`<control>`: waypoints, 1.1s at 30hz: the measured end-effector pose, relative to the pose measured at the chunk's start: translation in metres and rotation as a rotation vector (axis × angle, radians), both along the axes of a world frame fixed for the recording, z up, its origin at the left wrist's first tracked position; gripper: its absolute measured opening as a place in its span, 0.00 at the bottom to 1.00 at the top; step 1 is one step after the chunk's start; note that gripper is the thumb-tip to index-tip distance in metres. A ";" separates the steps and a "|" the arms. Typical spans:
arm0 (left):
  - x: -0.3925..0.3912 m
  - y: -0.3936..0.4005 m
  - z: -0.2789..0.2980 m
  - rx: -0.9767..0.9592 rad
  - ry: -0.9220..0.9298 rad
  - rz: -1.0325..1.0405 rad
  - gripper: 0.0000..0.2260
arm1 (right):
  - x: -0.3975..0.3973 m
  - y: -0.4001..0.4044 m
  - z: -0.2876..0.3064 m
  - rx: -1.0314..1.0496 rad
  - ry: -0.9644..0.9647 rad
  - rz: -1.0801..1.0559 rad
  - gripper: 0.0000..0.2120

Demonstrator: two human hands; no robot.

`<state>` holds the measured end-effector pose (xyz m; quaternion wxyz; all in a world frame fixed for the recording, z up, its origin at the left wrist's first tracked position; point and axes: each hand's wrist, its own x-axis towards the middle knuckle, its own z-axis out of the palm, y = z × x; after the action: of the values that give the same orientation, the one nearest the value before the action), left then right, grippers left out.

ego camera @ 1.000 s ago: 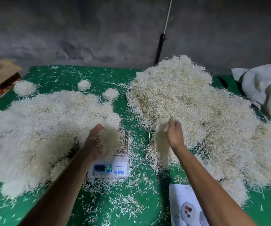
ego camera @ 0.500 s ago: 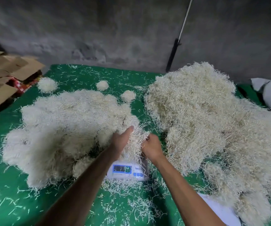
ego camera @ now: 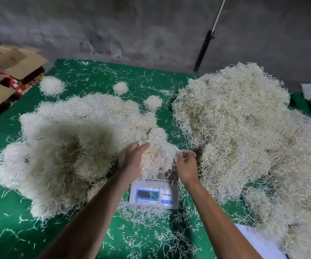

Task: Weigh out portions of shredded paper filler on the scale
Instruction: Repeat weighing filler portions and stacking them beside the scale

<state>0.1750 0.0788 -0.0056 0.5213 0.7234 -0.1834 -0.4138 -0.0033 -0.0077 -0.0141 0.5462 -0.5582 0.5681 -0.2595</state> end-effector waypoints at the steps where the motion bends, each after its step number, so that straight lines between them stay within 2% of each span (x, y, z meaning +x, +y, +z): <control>1: 0.002 -0.001 -0.005 -0.002 0.008 -0.013 0.36 | -0.002 0.000 -0.004 0.020 0.055 0.073 0.10; 3: 0.005 -0.001 -0.013 0.003 0.039 -0.063 0.36 | -0.007 -0.003 -0.010 0.044 0.150 0.179 0.08; 5: 0.009 0.002 -0.018 0.010 -0.035 -0.132 0.32 | -0.012 -0.007 -0.014 0.018 0.179 0.174 0.07; 11: 0.011 0.031 -0.026 -0.007 -0.258 -0.167 0.25 | -0.026 -0.006 -0.017 0.182 -0.027 0.054 0.07; 15: 0.001 0.049 -0.021 -0.002 -0.275 -0.131 0.24 | -0.030 0.010 -0.012 0.162 -0.040 0.031 0.09; 17: -0.008 0.059 -0.012 -0.020 -0.281 -0.126 0.27 | -0.032 0.019 -0.008 0.155 -0.018 0.040 0.08; 20: -0.016 0.074 -0.002 -0.042 -0.286 -0.092 0.32 | -0.033 0.033 -0.002 0.131 -0.003 0.043 0.13; 25: -0.029 0.100 -0.003 -0.039 -0.405 -0.089 0.22 | -0.041 0.054 0.001 0.028 0.107 0.083 0.22; 30: -0.032 0.117 -0.007 -0.015 -0.391 -0.111 0.23 | -0.049 0.069 0.005 0.038 0.095 0.070 0.22; 33: -0.035 0.121 -0.004 -0.011 -0.358 -0.091 0.22 | -0.051 0.073 0.004 0.037 0.061 0.052 0.18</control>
<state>0.1397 0.1995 -0.0097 0.4649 0.7736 -0.3083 -0.3005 -0.0547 0.0656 -0.0098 0.5454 -0.5703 0.5745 -0.2175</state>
